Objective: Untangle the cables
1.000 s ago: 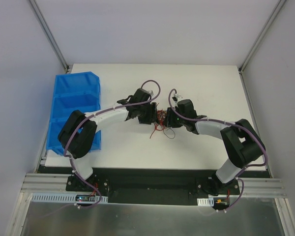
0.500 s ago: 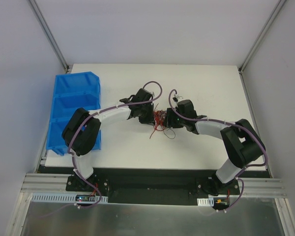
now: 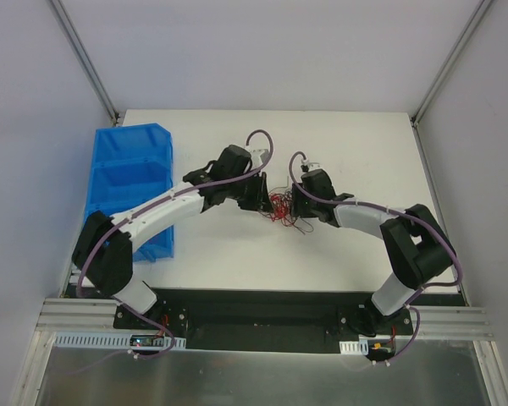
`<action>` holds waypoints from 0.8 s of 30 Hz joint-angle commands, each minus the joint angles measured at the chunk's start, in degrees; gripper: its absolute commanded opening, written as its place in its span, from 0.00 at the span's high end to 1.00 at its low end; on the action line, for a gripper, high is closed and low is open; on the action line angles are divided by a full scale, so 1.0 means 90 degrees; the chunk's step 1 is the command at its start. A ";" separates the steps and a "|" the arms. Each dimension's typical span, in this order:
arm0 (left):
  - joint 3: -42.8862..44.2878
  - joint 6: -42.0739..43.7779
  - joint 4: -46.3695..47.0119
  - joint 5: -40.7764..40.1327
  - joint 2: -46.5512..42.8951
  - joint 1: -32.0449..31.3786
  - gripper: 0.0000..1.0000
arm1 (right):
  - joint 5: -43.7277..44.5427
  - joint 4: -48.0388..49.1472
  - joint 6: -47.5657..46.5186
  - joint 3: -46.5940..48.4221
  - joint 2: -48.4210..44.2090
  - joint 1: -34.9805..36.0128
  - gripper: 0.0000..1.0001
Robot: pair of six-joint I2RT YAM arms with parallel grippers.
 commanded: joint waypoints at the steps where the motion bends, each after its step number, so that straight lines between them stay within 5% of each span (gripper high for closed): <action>1: 0.0199 0.0385 -0.0102 0.0359 -0.1220 -0.0044 1.00 | 0.1795 -0.0881 0.0157 0.0279 -0.0060 -0.0026 0.50; 12: 0.1634 0.0776 -0.1136 -0.2131 -0.3155 -0.0005 1.00 | 0.2736 -0.1517 0.0441 -0.0111 -0.0753 -0.1139 0.50; 18: 0.2221 0.0552 -0.1801 -0.1722 -0.2551 0.0024 1.00 | 0.1701 -0.0815 -0.0173 -0.0531 -0.1563 -0.0916 0.42; 24: 0.1237 -0.0288 -0.1685 -0.1342 -0.1878 0.0024 1.00 | 0.1524 -0.0357 -0.0555 -0.0902 -0.2335 -0.0399 0.24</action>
